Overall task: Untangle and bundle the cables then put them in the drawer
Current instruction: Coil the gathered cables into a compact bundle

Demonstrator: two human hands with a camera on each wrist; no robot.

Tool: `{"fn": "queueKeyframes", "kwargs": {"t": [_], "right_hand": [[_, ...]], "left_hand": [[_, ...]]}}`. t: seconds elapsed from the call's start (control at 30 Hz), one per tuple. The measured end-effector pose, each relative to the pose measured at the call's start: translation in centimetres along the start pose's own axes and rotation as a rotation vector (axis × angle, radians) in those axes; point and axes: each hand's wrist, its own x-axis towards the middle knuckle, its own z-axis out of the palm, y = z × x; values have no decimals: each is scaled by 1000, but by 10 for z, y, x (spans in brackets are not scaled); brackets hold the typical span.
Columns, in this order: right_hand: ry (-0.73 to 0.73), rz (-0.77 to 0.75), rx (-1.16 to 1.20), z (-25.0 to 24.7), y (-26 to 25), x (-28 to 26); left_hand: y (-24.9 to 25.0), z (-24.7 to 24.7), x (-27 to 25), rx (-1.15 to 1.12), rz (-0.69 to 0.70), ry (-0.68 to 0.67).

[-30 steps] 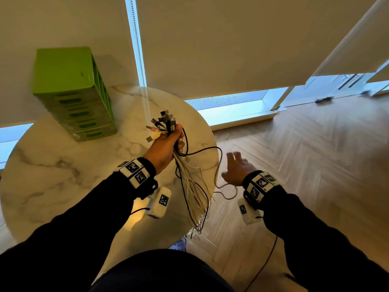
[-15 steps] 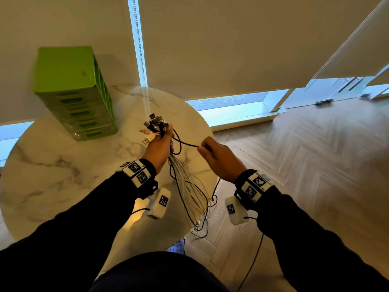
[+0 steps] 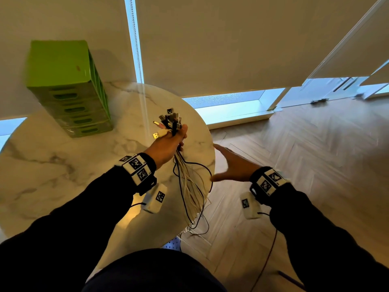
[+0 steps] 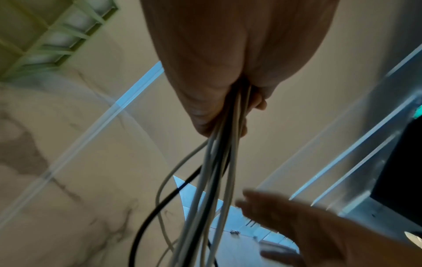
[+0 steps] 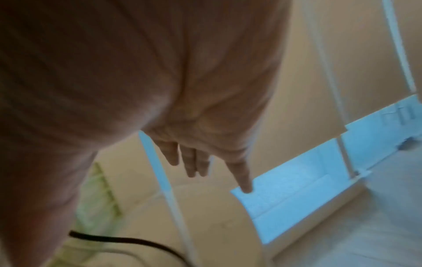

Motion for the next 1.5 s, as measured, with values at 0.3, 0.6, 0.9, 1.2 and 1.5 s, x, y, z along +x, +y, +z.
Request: {"fn": "queueKeyframes", "kwargs": {"t": [0.3, 0.6, 0.9, 1.2, 1.5], "right_hand": [[89, -326, 401, 57, -113, 25], [-70, -428, 580, 44, -191, 17], [-391, -533, 682, 49, -308, 27], [-430, -552, 619, 102, -387, 38], [-339, -483, 832, 138, -468, 24]], "left_hand": [[28, -10, -31, 249, 79, -20], [4, -90, -63, -91, 177, -342], [-45, -107, -115, -31, 19, -339], [-101, -224, -173, 125, -44, 469], [-153, -293, -234, 253, -174, 806]]}}
